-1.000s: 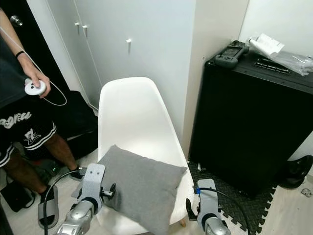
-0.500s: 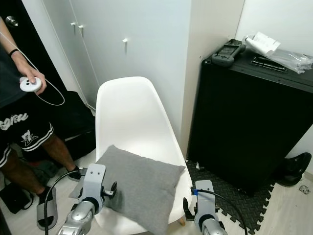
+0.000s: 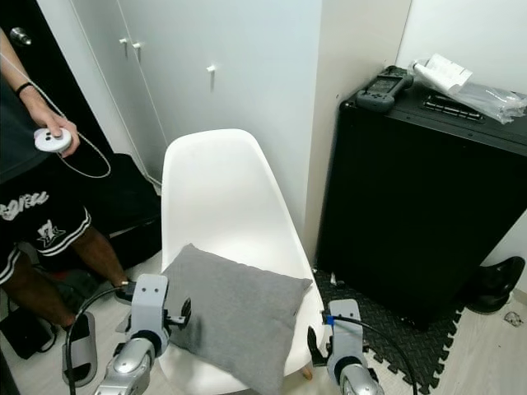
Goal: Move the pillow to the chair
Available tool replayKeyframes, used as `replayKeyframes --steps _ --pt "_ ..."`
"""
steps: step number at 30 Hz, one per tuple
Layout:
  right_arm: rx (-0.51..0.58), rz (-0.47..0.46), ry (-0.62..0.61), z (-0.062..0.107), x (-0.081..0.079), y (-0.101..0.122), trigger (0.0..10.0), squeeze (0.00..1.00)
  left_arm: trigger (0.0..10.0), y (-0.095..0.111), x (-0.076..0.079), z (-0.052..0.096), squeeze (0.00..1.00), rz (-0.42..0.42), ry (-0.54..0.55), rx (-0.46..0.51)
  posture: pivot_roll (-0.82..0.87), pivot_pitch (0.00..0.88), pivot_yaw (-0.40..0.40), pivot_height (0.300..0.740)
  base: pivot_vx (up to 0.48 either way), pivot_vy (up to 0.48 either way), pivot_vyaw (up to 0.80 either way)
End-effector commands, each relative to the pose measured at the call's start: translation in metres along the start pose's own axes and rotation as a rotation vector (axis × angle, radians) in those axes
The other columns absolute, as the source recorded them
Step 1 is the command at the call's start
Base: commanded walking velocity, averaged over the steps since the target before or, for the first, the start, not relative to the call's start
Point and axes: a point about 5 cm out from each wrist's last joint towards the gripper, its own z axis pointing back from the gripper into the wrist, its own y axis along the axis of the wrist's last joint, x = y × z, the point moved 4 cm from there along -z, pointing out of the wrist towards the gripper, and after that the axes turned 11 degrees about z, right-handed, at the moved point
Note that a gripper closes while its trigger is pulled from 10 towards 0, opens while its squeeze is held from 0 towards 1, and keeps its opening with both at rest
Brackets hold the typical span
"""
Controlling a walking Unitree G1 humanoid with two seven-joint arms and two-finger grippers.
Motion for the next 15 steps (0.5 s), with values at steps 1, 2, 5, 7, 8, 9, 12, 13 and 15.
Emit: replayKeyframes --steps 1,2,5,7,8,9,12,13,15 --pt "-0.006 -0.018 -0.004 0.0011 -0.0008 -0.0033 10.0 0.00 10.0 -0.0034 -0.0047 0.0011 0.00 0.001 0.015 -0.013 0.03 0.091 -0.003 0.740 0.000 0.000 0.00" --pt "-0.008 -0.016 -0.005 0.0010 -0.0004 -0.0034 10.0 0.00 10.0 -0.0037 -0.0049 0.0009 0.00 -0.003 0.018 -0.017 0.03 0.093 -0.003 0.740 0.000 0.000 0.00" --pt "-0.012 -0.018 -0.007 0.0012 0.0007 -0.0045 10.0 0.00 10.0 -0.0038 -0.0049 0.0010 0.00 -0.002 0.017 -0.016 0.03 0.093 -0.004 0.740 0.000 0.000 0.00" --pt "-0.013 -0.018 -0.007 0.0014 0.0009 -0.0049 10.0 0.00 10.0 -0.0038 -0.0046 0.0012 0.00 0.000 0.017 -0.015 0.03 0.096 -0.004 0.740 0.000 0.000 0.00" --pt "-0.013 -0.019 -0.007 0.0017 0.0010 -0.0056 10.0 0.00 10.0 -0.0038 -0.0043 0.0016 0.00 0.002 0.017 -0.014 0.03 0.096 -0.005 0.740 0.000 0.000 0.00" --pt "-0.013 -0.019 -0.007 0.0017 0.0010 -0.0056 10.0 0.00 10.0 -0.0038 -0.0043 0.0016 0.00 0.002 0.017 -0.014 0.03 0.096 -0.005 0.740 0.000 0.000 0.00" --pt "-0.013 -0.019 -0.005 0.0021 0.0010 -0.0062 10.0 0.00 10.0 -0.0038 -0.0044 0.0019 0.00 0.002 0.016 -0.014 0.03 0.099 -0.004 0.740 0.000 0.000 -0.15" --pt "-0.014 -0.019 -0.005 0.0021 0.0011 -0.0063 10.0 0.00 10.0 -0.0038 -0.0044 0.0019 0.00 0.002 0.016 -0.014 0.03 0.099 -0.004 0.740 0.000 0.000 -0.45" --pt "-0.010 -0.022 -0.006 0.0022 0.0013 -0.0059 10.0 0.00 10.0 -0.0030 -0.0046 0.0017 0.00 0.002 0.015 -0.012 0.03 0.102 -0.002 0.740 0.000 0.000 -0.80"
